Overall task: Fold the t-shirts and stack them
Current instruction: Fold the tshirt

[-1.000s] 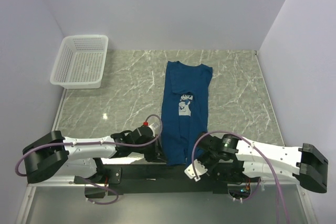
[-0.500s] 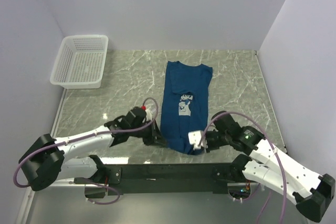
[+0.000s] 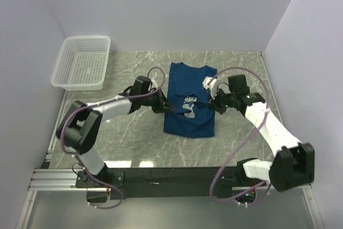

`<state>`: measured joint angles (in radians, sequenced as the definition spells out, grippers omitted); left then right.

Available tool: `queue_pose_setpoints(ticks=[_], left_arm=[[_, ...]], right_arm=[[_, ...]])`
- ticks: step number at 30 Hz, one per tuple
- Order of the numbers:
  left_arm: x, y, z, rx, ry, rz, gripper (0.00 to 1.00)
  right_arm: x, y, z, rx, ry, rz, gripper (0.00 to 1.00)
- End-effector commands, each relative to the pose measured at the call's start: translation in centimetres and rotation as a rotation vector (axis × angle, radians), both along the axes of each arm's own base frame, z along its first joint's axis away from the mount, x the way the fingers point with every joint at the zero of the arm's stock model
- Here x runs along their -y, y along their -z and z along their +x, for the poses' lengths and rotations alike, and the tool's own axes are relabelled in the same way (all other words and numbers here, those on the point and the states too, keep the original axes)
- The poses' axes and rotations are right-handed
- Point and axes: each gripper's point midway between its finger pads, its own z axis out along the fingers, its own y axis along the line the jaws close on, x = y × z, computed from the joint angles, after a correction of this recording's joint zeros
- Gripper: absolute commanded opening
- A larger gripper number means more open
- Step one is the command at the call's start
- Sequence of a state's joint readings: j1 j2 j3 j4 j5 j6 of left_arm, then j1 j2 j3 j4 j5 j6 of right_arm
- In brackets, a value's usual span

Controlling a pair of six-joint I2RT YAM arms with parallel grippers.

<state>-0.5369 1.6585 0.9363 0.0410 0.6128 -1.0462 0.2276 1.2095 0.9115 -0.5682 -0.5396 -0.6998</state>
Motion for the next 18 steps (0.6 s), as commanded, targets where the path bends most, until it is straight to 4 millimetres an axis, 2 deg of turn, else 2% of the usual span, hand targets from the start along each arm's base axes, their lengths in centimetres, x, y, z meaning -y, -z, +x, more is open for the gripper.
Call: queue_pose_setpoints(ticks=[1, 2, 4, 5, 6, 8, 9, 10, 12, 13, 18], left_arm=[[1.5, -2.9, 4.3, 0.11, 0.038, -0.093, 0.01], [1.5, -3.1, 5.2, 0.11, 0.038, -0.11, 0.0], [2.0, -3.4, 7.3, 0.12, 0.035, -0.126, 0.01], [1.9, -3.6, 8.0, 0.117, 0.034, -0.133, 0.01], [1.9, -2.9, 8.7, 0.103, 0.029, -0.13, 0.01], [2.0, -3.9, 10.3, 0.124, 0.036, -0.155, 0.0], [2.0, -3.1, 10.8, 0.107, 0.037, -0.153, 0.01], [2.0, -3.8, 11.7, 0.124, 0.033, -0.162, 0.01], [2.0, -2.8, 12.5, 0.099, 0.032, -0.162, 0.01], [1.9, -3.2, 13.2, 0.102, 0.024, -0.172, 0.01], [1.4, -2.8, 14.9, 0.102, 0.011, -0.214, 0.01]], right_arm=[[-0.2, -1.6, 3.7, 0.036, 0.053, 0.045, 0.0], [-0.2, -2.2, 4.9, 0.055, 0.069, 0.053, 0.0], [0.1, -1.3, 6.2, 0.025, 0.089, 0.05, 0.0], [0.2, -1.9, 7.0, 0.037, 0.097, 0.053, 0.0], [0.2, -1.4, 7.7, 0.02, 0.112, 0.054, 0.0], [0.3, -1.9, 9.0, 0.036, 0.126, 0.06, 0.0], [0.3, -1.4, 9.5, 0.023, 0.135, 0.061, 0.0], [0.4, -1.8, 10.1, 0.032, 0.142, 0.066, 0.0], [0.3, -1.4, 11.0, 0.021, 0.153, 0.066, 0.0], [0.3, -1.9, 11.7, 0.031, 0.159, 0.07, 0.0], [0.4, -1.3, 13.6, 0.016, 0.198, 0.071, 0.0]])
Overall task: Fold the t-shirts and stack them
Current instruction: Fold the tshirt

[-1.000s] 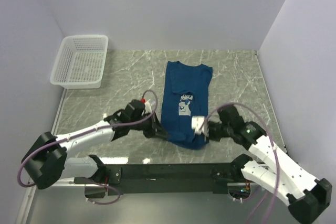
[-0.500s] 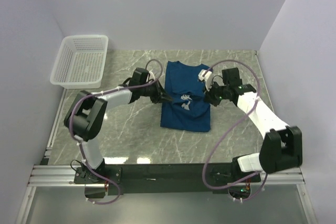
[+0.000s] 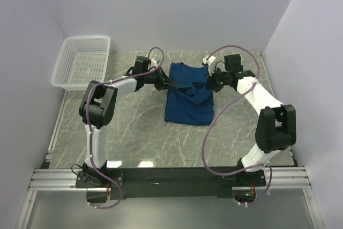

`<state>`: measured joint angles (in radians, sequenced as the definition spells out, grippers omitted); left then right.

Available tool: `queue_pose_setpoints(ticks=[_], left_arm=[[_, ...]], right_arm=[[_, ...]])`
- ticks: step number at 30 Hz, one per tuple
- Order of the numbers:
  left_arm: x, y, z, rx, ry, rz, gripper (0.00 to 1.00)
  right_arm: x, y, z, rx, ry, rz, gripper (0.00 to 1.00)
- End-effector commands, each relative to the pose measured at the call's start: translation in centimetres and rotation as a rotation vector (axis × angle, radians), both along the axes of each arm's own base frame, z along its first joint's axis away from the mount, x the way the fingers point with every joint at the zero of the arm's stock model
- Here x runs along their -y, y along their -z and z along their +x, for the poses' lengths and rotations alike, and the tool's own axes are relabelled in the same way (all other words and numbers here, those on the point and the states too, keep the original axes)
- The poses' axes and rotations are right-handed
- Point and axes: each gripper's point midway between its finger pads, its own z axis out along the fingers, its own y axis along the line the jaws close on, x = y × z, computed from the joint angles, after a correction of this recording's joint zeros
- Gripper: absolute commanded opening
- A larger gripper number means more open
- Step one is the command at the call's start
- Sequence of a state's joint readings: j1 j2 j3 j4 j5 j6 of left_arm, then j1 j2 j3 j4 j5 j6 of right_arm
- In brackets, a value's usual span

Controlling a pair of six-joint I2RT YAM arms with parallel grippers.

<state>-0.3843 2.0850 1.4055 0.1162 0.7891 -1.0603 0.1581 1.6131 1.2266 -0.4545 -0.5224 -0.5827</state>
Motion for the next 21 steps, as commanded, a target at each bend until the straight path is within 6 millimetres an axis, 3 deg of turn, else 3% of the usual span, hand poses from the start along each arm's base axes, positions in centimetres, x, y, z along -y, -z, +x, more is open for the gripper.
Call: queue_pose_setpoints(ticks=[1, 10, 21], left_arm=[[-0.1, -2.2, 1.8, 0.058, 0.017, -0.069, 0.01], [0.3, -1.5, 4.1, 0.044, 0.026, -0.081, 0.01], [0.1, 0.2, 5.9, 0.018, 0.006, -0.08, 0.01]], right_arm=[[0.1, -1.9, 2.9, 0.063, 0.046, 0.02, 0.0], [1.1, -1.1, 5.3, 0.036, 0.123, 0.012, 0.0], [1.6, 0.0, 6.3, 0.001, 0.164, 0.004, 0.0]])
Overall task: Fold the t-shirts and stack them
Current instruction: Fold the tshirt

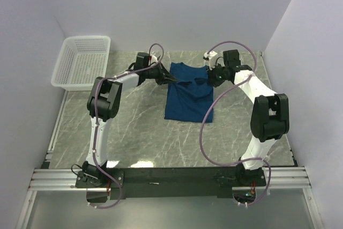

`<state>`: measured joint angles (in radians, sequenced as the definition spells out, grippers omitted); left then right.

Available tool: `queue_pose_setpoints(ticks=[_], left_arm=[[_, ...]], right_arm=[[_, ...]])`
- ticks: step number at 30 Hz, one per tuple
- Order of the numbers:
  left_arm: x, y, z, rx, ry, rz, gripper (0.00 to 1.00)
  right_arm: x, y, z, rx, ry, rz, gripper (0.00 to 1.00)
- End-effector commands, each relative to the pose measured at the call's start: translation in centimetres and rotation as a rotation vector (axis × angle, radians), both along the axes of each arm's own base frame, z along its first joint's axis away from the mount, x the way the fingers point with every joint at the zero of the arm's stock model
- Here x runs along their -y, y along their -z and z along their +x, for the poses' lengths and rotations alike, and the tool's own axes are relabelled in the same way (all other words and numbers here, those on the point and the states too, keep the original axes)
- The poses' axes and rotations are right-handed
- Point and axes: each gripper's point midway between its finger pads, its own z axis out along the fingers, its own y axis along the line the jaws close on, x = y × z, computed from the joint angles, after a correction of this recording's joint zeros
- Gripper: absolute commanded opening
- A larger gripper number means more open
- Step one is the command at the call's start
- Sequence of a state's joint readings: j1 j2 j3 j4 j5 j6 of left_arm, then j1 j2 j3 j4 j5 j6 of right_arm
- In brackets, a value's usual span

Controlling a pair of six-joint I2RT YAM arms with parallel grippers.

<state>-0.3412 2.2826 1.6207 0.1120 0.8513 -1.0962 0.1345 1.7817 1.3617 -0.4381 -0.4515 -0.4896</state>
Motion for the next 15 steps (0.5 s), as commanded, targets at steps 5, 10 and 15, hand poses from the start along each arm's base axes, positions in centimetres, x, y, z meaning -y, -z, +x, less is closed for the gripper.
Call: queue_pose_setpoints(ticks=[5, 10, 15], left_arm=[[-0.2, -1.3, 1.9, 0.048, -0.009, -0.041, 0.01], [-0.8, -3.5, 4.4, 0.145, -0.069, -0.069, 0.53], [-4.5, -8.0, 6.7, 0.316, -0.212, 0.106, 0.57]], right_arm=[[0.7, -1.5, 2.8, 0.055, 0.079, 0.005, 0.0], [2.8, -1.8, 5.4, 0.079, 0.351, 0.017, 0.51], [4.5, -3.2, 5.4, 0.082, 0.478, 0.076, 0.62]])
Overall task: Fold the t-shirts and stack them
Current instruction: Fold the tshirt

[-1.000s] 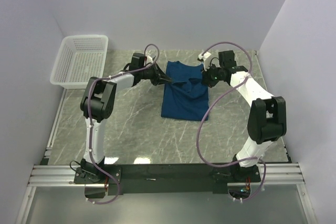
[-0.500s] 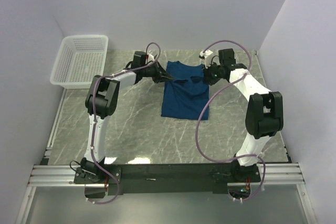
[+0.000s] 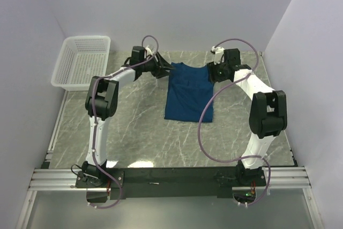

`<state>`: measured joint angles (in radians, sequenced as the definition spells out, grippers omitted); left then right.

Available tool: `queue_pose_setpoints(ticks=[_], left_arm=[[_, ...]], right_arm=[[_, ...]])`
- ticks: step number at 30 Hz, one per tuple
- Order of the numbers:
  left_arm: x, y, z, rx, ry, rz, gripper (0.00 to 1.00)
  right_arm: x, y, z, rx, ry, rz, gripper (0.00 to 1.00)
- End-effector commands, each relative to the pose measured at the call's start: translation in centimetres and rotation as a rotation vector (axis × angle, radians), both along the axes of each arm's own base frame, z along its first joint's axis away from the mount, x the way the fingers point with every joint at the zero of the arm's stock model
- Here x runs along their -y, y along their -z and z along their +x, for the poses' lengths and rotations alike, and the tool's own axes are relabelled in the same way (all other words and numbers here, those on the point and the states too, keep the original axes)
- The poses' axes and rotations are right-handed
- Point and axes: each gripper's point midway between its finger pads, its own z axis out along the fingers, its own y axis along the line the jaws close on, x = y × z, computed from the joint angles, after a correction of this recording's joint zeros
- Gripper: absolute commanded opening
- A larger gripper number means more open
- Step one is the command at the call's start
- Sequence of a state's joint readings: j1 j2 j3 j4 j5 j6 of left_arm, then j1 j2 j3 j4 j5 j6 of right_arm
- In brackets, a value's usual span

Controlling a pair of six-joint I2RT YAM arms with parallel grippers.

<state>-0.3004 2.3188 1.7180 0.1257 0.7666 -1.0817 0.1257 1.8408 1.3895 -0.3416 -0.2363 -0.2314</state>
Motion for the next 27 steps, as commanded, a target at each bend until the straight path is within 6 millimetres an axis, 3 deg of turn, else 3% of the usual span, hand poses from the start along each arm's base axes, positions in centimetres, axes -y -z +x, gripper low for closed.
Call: queue_pose_setpoints(ticks=[1, 4, 5, 7, 8, 9, 10, 14, 18, 22, 23, 27], left_arm=[[-3.6, -7.0, 2.0, 0.262, -0.113, 0.155, 0.59], [-5.6, -5.3, -1.6, 0.218, -0.105, 0.285, 0.59], [-5.9, -4.3, -3.1, 0.185, -0.082, 0.306, 0.59], [-6.5, -1.8, -7.3, 0.139, -0.024, 0.33, 0.58], [-6.4, -2.0, -8.9, 0.147, -0.004, 0.325, 0.58], [-6.5, 0.6, -11.4, 0.092, 0.031, 0.33, 0.58], [-5.8, 1.2, -12.9, 0.08, 0.064, 0.329, 0.58], [-3.9, 4.8, -18.2, 0.024, 0.156, 0.379, 0.59], [-3.4, 7.0, -19.7, -0.014, 0.155, 0.433, 0.59], [-3.2, 7.8, -19.7, -0.029, 0.145, 0.432, 0.59], [-3.1, 8.3, -19.7, -0.041, 0.149, 0.435, 0.59], [-1.6, 8.8, -18.9, -0.056, 0.178, 0.425, 0.59]], right_arm=[[1.1, -4.3, 1.6, 0.104, 0.093, 0.077, 0.62], [-0.1, -4.2, -2.3, 0.022, -0.13, 0.144, 0.6], [-2.3, -4.1, -5.9, -0.034, -0.352, 0.226, 0.58], [-2.8, -2.9, -8.6, -0.098, -0.436, 0.251, 0.54], [-2.8, -1.7, -10.1, -0.181, -0.422, 0.269, 0.51], [-2.7, -1.2, -10.6, -0.213, -0.401, 0.282, 0.47], [-2.6, 0.2, -11.9, -0.272, -0.379, 0.298, 0.47], [-1.8, 2.0, -13.6, -0.343, -0.227, 0.295, 0.55], [-1.2, 3.2, -14.7, -0.447, -0.175, 0.265, 0.61], [-0.8, 5.5, -15.4, -0.543, -0.153, 0.243, 0.61], [-1.0, 6.3, -15.7, -0.58, -0.155, 0.249, 0.62], [-2.9, 6.6, -16.3, -0.69, -0.225, 0.319, 0.65]])
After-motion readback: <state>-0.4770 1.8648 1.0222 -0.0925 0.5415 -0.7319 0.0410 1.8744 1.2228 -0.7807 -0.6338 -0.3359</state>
